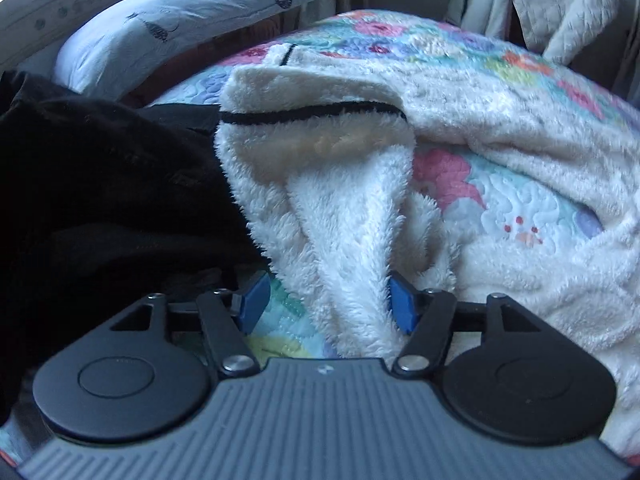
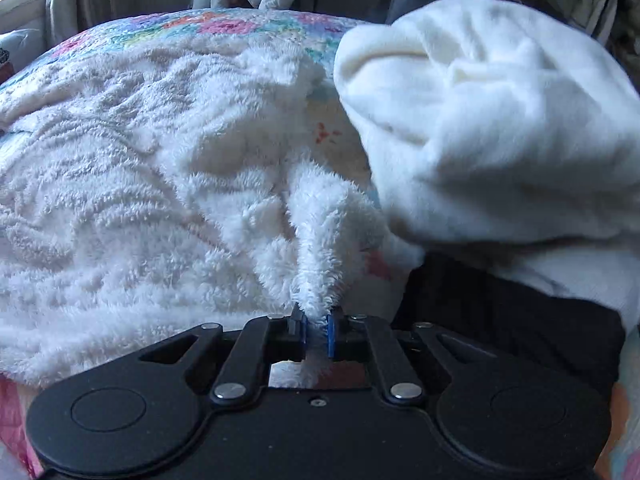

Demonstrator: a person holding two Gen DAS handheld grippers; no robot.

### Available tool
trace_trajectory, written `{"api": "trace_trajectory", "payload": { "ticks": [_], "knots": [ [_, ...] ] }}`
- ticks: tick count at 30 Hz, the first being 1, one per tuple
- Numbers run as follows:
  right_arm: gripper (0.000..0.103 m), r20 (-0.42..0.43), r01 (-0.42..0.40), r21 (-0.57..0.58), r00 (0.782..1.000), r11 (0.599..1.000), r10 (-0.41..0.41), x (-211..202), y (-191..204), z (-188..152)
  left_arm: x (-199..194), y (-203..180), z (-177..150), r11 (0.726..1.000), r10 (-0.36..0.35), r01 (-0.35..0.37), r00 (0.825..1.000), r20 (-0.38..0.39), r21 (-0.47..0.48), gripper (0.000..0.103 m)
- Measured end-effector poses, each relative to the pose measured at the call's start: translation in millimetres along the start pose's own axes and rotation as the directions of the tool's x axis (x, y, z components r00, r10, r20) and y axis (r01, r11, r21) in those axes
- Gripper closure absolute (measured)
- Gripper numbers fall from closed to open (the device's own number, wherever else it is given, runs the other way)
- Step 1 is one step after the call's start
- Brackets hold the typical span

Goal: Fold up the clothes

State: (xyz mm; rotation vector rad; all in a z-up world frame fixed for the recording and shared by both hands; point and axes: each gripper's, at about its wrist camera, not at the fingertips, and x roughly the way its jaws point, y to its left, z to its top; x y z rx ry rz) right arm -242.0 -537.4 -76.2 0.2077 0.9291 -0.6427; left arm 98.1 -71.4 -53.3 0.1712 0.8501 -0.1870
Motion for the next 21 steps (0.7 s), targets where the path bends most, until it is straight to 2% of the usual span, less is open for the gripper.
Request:
{"api": "trace_trajectory", "payload": {
  "ticks": [1,2,3,4,5,6,7,8,9,10,11,13,16,18,19,21],
  "knots": [
    [0.091,0.001,0.003,0.000,1.000,1.000,-0.003,1,1,0,1,-7,5,0.999,0.030,-0.030,0.999,0.013,0.031,0.038],
    [0.091,0.007,0.010,0.001,1.000,1.000,-0.010,2,0,0,2,-13,11,0.997,0.041,-0.043,0.999,0.031,0.063,0.033],
    [0.085,0.010,0.013,0.007,1.000,1.000,-0.013,3,-3,1,7,-17,16,0.996,0.026,-0.029,0.999,0.033,0.080,0.029],
    [0.071,0.013,0.009,0.025,1.000,1.000,-0.010,3,-6,1,15,-22,21,0.996,0.000,-0.002,1.000,0.025,0.089,0.015],
    [0.062,0.021,-0.006,0.055,1.000,0.998,0.005,4,-8,1,23,-26,25,0.995,-0.027,0.025,1.000,0.016,0.098,0.000],
    [0.050,0.035,-0.046,0.093,0.998,0.995,0.043,6,-11,3,30,-30,30,0.993,-0.053,0.052,0.999,0.008,0.106,0.000],
    [0.043,0.047,-0.091,0.128,0.995,0.988,0.085,7,-14,3,41,-32,34,0.992,-0.060,0.061,0.998,-0.015,0.108,0.000],
    [0.041,0.050,-0.123,0.159,0.992,0.980,0.116,11,-16,3,54,-34,36,0.993,-0.053,0.058,0.997,-0.047,0.106,0.000],
    [0.041,0.049,-0.139,0.176,0.990,0.975,0.132,14,-17,2,64,-33,38,0.994,-0.039,0.045,0.997,-0.071,0.096,0.003],
    [0.041,0.048,-0.151,0.188,0.988,0.971,0.145,18,-17,2,69,-30,40,0.996,-0.029,0.035,0.997,-0.077,0.078,0.019],
    [0.041,0.043,-0.157,0.190,0.987,0.969,0.152,23,-15,0,68,-26,42,0.998,-0.028,0.032,0.997,-0.065,0.061,0.058],
    [0.042,0.031,-0.162,0.163,0.987,0.973,0.159,34,-10,-3,53,-10,45,0.998,-0.069,0.069,0.997,-0.019,0.010,0.079],
    [0.044,0.037,-0.143,0.070,0.989,0.987,0.141,34,-2,-12,7,27,44,0.983,-0.117,0.130,0.988,0.104,-0.127,0.081],
    [0.046,0.041,-0.146,0.050,0.989,0.988,0.144,35,-2,-13,-30,54,28,0.959,-0.105,0.150,0.976,0.191,-0.242,0.081],
    [0.048,0.042,-0.151,0.051,0.988,0.987,0.149,34,-3,-15,-44,67,16,0.938,-0.089,0.157,0.971,0.222,-0.310,0.080],
    [0.052,0.041,-0.152,0.041,0.988,0.987,0.151,33,-4,-16,-50,79,-14,0.900,-0.048,0.121,0.982,0.182,-0.418,0.069]
  ]
}}
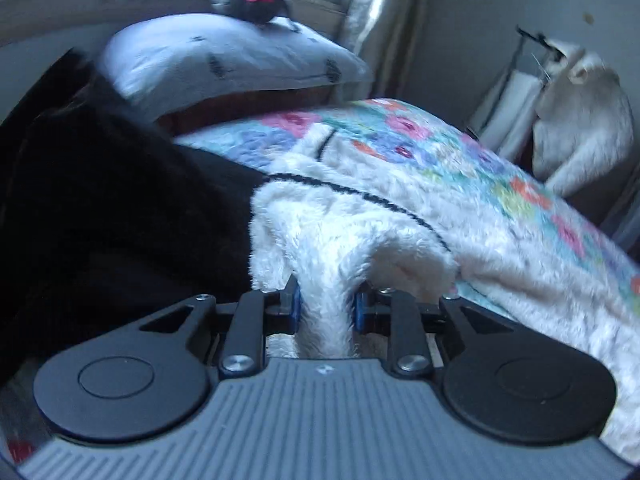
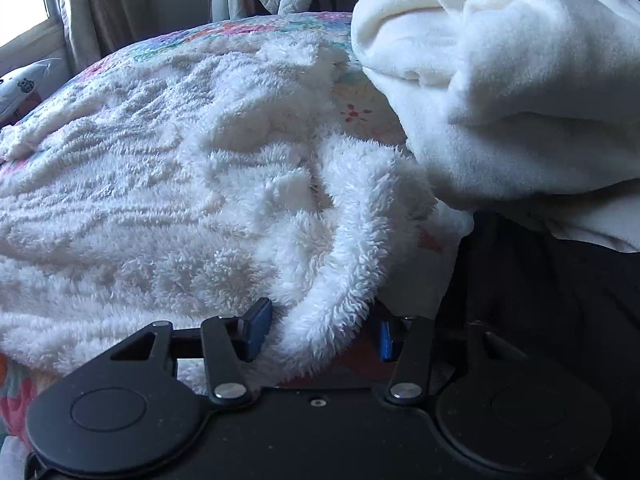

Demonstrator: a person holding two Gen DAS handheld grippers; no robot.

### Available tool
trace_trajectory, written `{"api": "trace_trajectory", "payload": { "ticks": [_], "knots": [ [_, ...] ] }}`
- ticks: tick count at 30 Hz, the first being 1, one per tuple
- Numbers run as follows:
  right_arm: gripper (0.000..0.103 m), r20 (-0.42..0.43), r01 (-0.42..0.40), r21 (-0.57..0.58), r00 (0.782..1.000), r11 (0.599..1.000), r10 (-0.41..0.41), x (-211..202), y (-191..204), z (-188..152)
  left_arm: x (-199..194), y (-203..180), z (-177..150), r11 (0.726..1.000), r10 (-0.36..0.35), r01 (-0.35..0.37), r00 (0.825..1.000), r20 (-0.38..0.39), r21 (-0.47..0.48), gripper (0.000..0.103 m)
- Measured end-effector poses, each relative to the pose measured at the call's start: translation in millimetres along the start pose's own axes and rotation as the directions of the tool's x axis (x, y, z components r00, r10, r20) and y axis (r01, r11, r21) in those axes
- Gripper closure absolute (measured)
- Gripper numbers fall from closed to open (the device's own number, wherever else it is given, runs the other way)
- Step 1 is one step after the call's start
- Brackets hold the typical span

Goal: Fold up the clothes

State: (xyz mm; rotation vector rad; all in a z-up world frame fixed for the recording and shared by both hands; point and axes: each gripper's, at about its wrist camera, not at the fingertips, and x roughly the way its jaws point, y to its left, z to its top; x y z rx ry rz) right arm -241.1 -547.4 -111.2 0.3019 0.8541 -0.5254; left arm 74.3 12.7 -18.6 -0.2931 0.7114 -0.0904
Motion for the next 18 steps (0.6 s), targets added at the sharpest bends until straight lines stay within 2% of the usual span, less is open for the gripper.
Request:
{"api": "trace_trajectory", "payload": {
  "ticks": [1,3,4,7,9,10,12,15,16,17,18],
  "knots": [
    [0.054,0.000,0.000,-0.005,1.000,1.000,0.000,1,0,0,3,5,-11,0.999,0.048,-0.048,0.998,-0.046,0.002,0.063],
    [0.054,0.001,-0.005,0.001,1.000,1.000,0.005,0,-2,0,21,2,-34,0.975,0.186,-0.162,0.970,-0.158,0.150,0.062],
    [0.054,0.002,-0.008,0.005,1.000,1.000,0.008,0,-4,0,23,0,-39,0.965,0.211,-0.177,0.963,-0.168,0.195,0.062],
    [0.054,0.005,-0.010,0.005,1.000,1.000,0.010,-3,-7,-3,5,-17,-36,0.944,0.222,-0.196,0.972,-0.072,0.267,0.058],
    [0.054,0.007,-0.015,0.017,1.000,1.000,0.014,-5,-9,-5,-6,-41,-31,0.901,0.230,-0.211,0.973,-0.004,0.378,0.043],
    [0.054,0.005,-0.018,0.030,1.000,0.999,0.018,-4,-10,-5,-10,-53,-29,0.875,0.220,-0.207,0.975,0.020,0.438,0.032],
    [0.054,-0.002,-0.025,0.066,1.000,0.998,0.026,-5,-12,-2,-18,-74,-28,0.832,0.171,-0.170,0.984,0.047,0.528,0.030],
    [0.054,-0.004,-0.053,0.085,0.999,0.995,0.053,-6,-11,3,-18,-101,-26,0.768,0.129,-0.134,0.990,0.053,0.626,0.027],
    [0.053,-0.006,-0.061,0.087,0.998,0.994,0.062,-6,-10,4,-13,-109,-25,0.746,0.123,-0.127,0.991,0.053,0.654,0.022],
    [0.053,-0.007,-0.069,0.090,0.998,0.994,0.070,-6,-9,6,-3,-115,-26,0.730,0.120,-0.107,0.992,0.028,0.676,0.013],
    [0.053,-0.010,-0.073,0.096,0.997,0.993,0.074,-6,-9,5,12,-120,-28,0.717,0.118,-0.076,0.993,-0.014,0.693,0.009]
  ]
}}
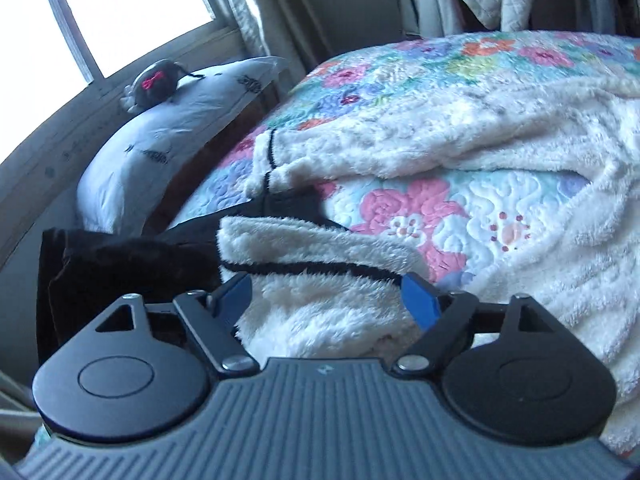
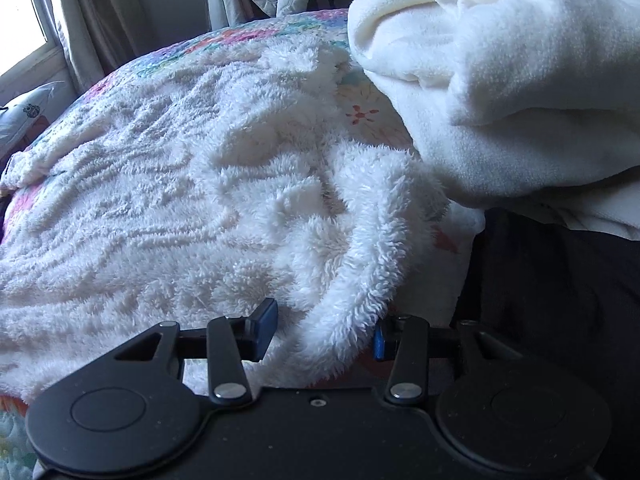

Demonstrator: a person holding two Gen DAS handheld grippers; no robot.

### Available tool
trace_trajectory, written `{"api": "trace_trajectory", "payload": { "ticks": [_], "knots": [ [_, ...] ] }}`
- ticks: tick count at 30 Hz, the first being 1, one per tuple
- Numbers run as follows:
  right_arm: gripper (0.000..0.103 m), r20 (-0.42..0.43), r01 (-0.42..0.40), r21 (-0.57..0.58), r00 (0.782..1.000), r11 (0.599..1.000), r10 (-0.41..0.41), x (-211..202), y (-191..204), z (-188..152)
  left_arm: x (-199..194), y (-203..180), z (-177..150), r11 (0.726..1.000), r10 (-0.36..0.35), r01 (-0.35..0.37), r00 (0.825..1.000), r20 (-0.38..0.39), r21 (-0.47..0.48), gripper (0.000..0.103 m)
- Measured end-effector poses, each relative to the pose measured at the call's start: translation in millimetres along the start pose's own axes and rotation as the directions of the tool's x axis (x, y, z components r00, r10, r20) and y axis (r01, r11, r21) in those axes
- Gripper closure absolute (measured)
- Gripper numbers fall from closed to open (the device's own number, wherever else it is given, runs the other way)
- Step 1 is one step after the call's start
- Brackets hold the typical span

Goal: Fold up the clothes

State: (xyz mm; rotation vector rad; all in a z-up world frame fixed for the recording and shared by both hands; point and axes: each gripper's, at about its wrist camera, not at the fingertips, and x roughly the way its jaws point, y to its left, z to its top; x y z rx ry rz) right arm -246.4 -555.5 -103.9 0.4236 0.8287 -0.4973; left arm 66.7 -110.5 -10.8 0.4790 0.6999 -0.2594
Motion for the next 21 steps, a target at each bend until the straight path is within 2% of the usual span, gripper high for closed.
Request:
{"api": "trace_trajectory", "payload": {
  "ticks": [2,3,4,5,6,7,9,11,12,14,15,16,18,19,20,21],
  "knots": [
    [0.052,-0.005,-0.007,0.019,1.000,1.000,0.007,2,-3,-2,29,-12,5,0.998,-0.055,0.058,0.995,-0.080,0.034,0.008],
    [0.051,-0.006,-0.013,0.033,1.000,0.999,0.013,2,-5,-4,46,-17,5,0.997,-0.065,0.071,0.989,-0.133,0.036,0.008],
    [0.051,-0.006,-0.018,0.044,1.000,0.999,0.018,2,-7,-5,58,-18,3,0.997,-0.052,0.060,0.987,-0.152,0.043,0.011],
    [0.051,-0.010,-0.028,0.043,1.000,0.999,0.028,1,-7,-5,66,-18,0,0.998,-0.030,0.039,0.988,-0.154,0.055,0.033],
    [0.061,-0.025,-0.045,0.011,0.999,0.999,0.045,1,-5,-4,74,-17,-3,0.998,-0.008,0.019,0.988,-0.157,0.068,0.053],
    [0.085,-0.030,-0.048,-0.031,0.998,0.998,0.047,0,-1,-3,73,-10,-4,0.999,-0.009,0.015,0.989,-0.149,0.039,0.079],
    [0.087,-0.017,-0.050,-0.070,0.999,0.996,0.049,-7,3,1,51,22,-1,0.991,-0.066,0.056,0.995,-0.081,-0.125,0.082],
    [0.088,-0.003,-0.052,-0.070,0.999,0.996,0.052,-12,2,6,20,58,4,0.967,-0.049,0.052,0.999,0.019,-0.250,0.083],
    [0.088,-0.001,-0.049,-0.074,0.999,0.996,0.049,-14,2,9,4,74,4,0.960,0.000,0.014,0.999,0.053,-0.279,0.083],
    [0.088,-0.005,-0.036,-0.099,0.999,0.994,0.036,-14,6,10,-23,100,2,0.949,0.136,-0.105,0.987,0.085,-0.298,0.080],
    [0.088,-0.008,-0.030,-0.109,1.000,0.994,0.029,-13,7,8,-31,113,-2,0.937,0.187,-0.154,0.979,0.076,-0.315,0.080],
    [0.088,-0.014,-0.024,-0.110,1.000,0.994,0.023,-10,8,7,-34,126,-9,0.920,0.206,-0.174,0.977,0.057,-0.352,0.080],
    [0.086,-0.025,-0.023,-0.076,0.999,0.997,0.022,-4,5,4,-29,138,-27,0.899,0.189,-0.174,0.982,-0.003,-0.403,0.080],
    [0.083,-0.026,-0.028,-0.052,0.999,0.998,0.027,-3,3,2,-23,140,-37,0.893,0.174,-0.175,0.984,-0.041,-0.415,0.074],
    [0.080,-0.026,-0.033,-0.030,0.999,0.999,0.033,-2,2,0,-17,139,-49,0.891,0.162,-0.182,0.983,-0.084,-0.417,0.063],
    [0.078,-0.024,-0.037,-0.015,0.999,0.999,0.037,-3,0,-2,-11,136,-58,0.891,0.152,-0.187,0.981,-0.117,-0.413,0.057]
  ]
}}
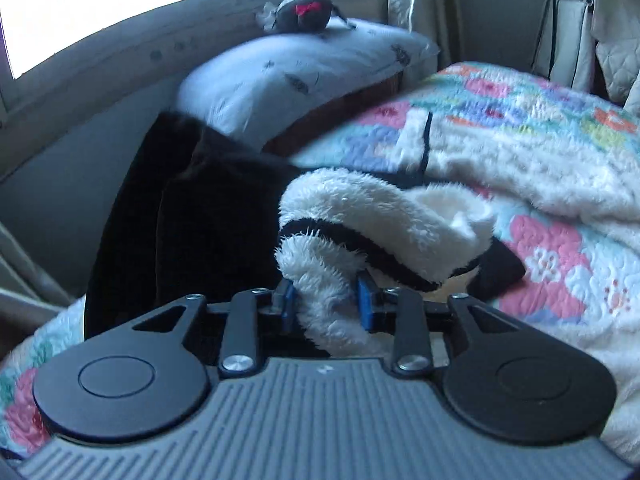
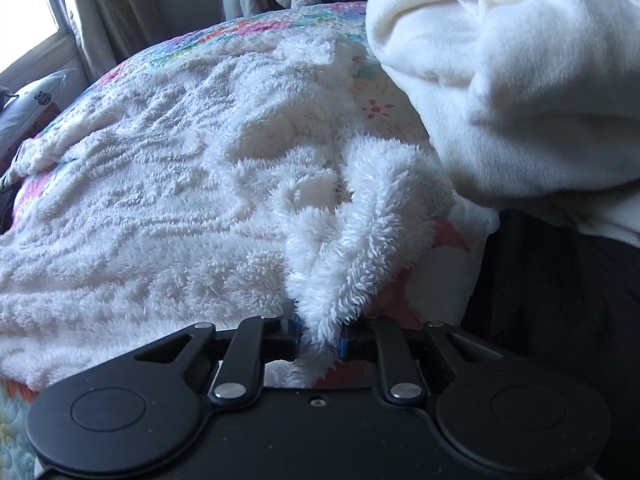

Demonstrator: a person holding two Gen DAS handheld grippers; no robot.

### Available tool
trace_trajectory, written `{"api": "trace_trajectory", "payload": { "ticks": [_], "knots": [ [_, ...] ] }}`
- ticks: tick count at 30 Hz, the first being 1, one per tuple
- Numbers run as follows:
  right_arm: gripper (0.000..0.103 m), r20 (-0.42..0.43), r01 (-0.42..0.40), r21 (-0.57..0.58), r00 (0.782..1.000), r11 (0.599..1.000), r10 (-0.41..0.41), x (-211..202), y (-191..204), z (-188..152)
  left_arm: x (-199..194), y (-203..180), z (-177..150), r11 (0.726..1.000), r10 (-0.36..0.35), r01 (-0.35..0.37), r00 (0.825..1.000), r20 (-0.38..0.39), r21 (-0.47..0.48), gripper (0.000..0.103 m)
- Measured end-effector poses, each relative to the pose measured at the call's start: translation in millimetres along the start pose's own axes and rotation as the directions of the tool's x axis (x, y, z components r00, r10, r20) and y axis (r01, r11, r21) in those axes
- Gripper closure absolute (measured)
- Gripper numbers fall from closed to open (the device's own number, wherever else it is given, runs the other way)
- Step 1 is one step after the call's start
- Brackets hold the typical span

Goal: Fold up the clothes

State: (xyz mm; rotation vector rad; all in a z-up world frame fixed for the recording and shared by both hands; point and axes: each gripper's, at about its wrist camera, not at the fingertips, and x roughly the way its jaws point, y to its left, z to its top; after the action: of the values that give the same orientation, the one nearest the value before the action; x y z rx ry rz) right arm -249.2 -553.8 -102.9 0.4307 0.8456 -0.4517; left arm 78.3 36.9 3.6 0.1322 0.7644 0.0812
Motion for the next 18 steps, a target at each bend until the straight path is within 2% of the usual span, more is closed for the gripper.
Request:
{"api": "trace_trajectory", "payload": {
  "ticks": [3,5,7,8,10,11,13,14,15,16,17,18],
  "knots": [
    [0.067,0.004,-0.012,0.036,1.000,0.999,0.012,-3,-4,-3,13,1,-23,0.999,-0.030,0.028,0.998,-0.047,-0.032,0.046],
    [0.056,0.008,-0.029,0.070,1.000,0.997,0.029,-2,-8,-4,18,1,-34,0.996,-0.059,0.056,0.997,-0.049,-0.064,0.029],
    [0.043,0.028,-0.068,0.131,0.998,0.989,0.065,3,-14,-5,23,0,-44,0.995,-0.061,0.057,0.997,-0.046,-0.082,0.021],
    [0.041,0.038,-0.091,0.166,0.996,0.982,0.086,8,-17,-5,26,0,-48,0.995,-0.051,0.046,0.997,-0.050,-0.087,0.016],
    [0.038,0.043,-0.121,0.187,0.992,0.975,0.115,20,-17,-4,31,0,-58,0.994,-0.044,0.038,0.998,-0.055,-0.107,0.013],
    [0.042,0.054,-0.127,0.152,0.991,0.980,0.120,24,-13,-1,34,2,-64,0.990,-0.056,0.049,0.997,-0.050,-0.131,0.010],
    [0.088,0.065,-0.141,0.069,0.989,0.988,0.136,30,1,7,45,7,-74,0.966,-0.157,0.160,0.987,0.031,-0.204,0.009],
    [0.088,0.072,-0.157,0.055,0.986,0.986,0.153,30,6,11,50,8,-76,0.955,-0.189,0.193,0.981,0.040,-0.226,0.010],
    [0.089,0.107,-0.165,0.017,0.981,0.986,0.162,22,15,18,54,9,-76,0.949,-0.206,0.206,0.978,0.023,-0.239,0.014],
    [0.090,0.147,-0.161,-0.027,0.976,0.987,0.163,9,23,26,54,10,-74,0.941,-0.233,0.229,0.972,0.014,-0.248,0.048],
    [0.090,0.191,-0.148,-0.059,0.969,0.987,0.156,-9,29,33,46,12,-71,0.935,-0.255,0.253,0.967,0.024,-0.249,0.087],
    [0.090,0.237,-0.131,-0.086,0.960,0.988,0.148,-29,33,39,34,13,-69,0.936,-0.254,0.259,0.966,0.051,-0.238,0.091]
  ]
}}
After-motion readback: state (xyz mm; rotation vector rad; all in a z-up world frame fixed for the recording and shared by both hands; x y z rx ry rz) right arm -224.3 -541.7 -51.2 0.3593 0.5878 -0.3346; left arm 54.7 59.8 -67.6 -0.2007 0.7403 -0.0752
